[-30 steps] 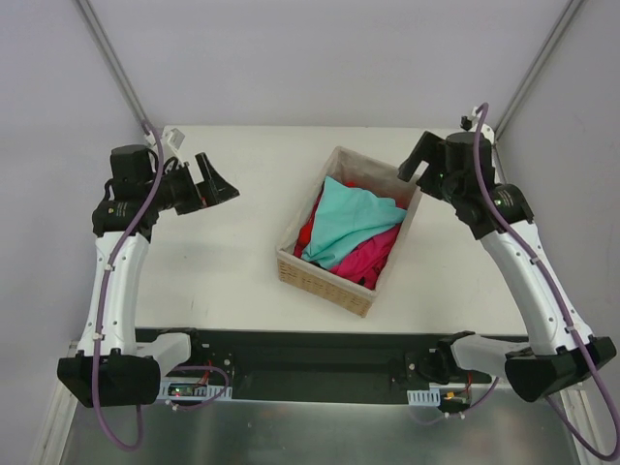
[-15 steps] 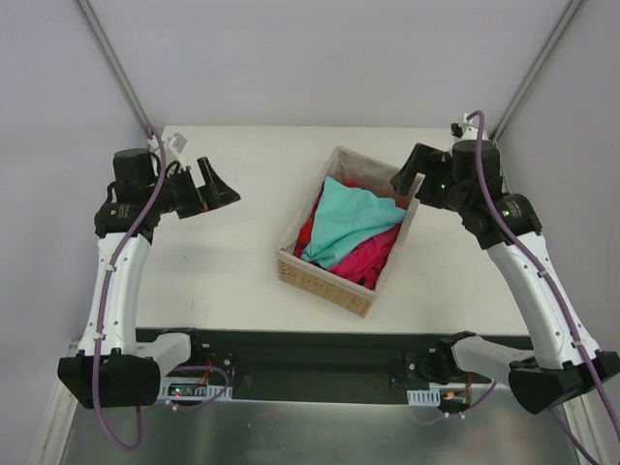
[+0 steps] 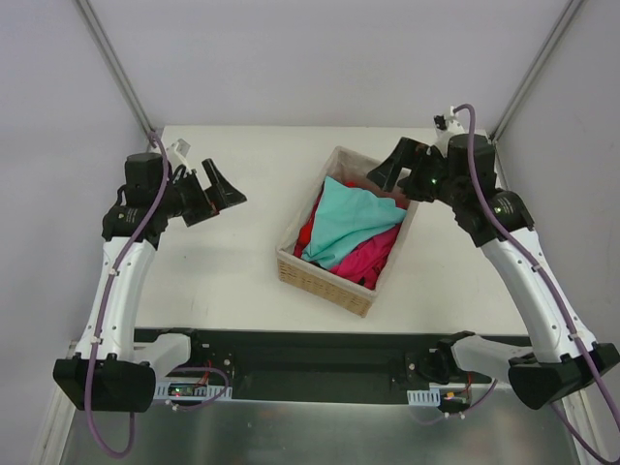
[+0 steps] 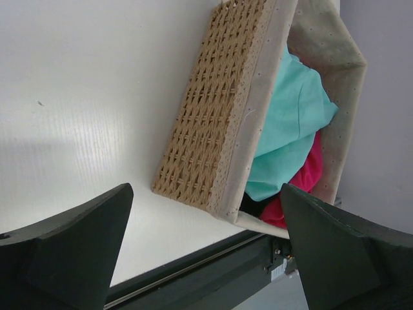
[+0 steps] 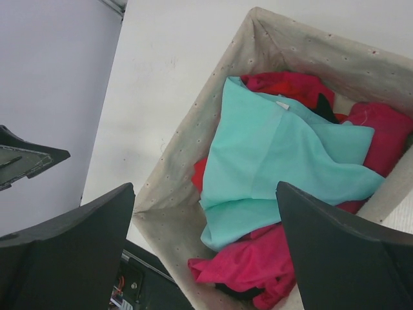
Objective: Fold and stack the t-shirts
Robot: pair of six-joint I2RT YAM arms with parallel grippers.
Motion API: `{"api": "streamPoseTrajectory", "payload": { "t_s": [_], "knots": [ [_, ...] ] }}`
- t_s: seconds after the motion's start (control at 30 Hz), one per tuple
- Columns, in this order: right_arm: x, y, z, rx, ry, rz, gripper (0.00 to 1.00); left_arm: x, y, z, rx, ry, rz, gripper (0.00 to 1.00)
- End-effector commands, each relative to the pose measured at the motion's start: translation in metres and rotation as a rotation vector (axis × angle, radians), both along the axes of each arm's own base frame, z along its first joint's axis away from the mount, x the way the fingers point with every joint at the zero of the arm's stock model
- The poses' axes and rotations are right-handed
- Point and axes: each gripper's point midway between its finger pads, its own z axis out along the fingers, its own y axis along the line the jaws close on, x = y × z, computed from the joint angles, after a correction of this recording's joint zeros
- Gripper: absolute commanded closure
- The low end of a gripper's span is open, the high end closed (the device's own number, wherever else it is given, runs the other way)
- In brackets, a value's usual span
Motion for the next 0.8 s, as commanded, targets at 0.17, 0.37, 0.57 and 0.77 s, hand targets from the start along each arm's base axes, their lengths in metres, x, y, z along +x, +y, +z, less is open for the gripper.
{"api": "streamPoseTrajectory", "payload": {
  "t_s": [0.17,0.37,0.57,0.77],
  "knots": [
    [0.01,-0.006,-0.007,0.027,0.147,-0.169,0.04,0.001,-0.032,0.002,0.024,-0.031,-0.037,0.02],
    [-0.001,-0.059,-0.023,-0.185,0.168,-0.311,0.04,0.01,-0.064,-0.023,0.161,-0.036,-0.138,0.08],
    [-0.031,-0.077,-0.039,-0.233,0.195,-0.291,0.04,0.018,-0.092,-0.026,0.198,-0.035,-0.17,0.09],
    [-0.054,-0.098,-0.06,-0.264,0.231,-0.353,0.04,0.024,-0.123,-0.034,0.266,-0.039,-0.255,0.16]
  ]
}}
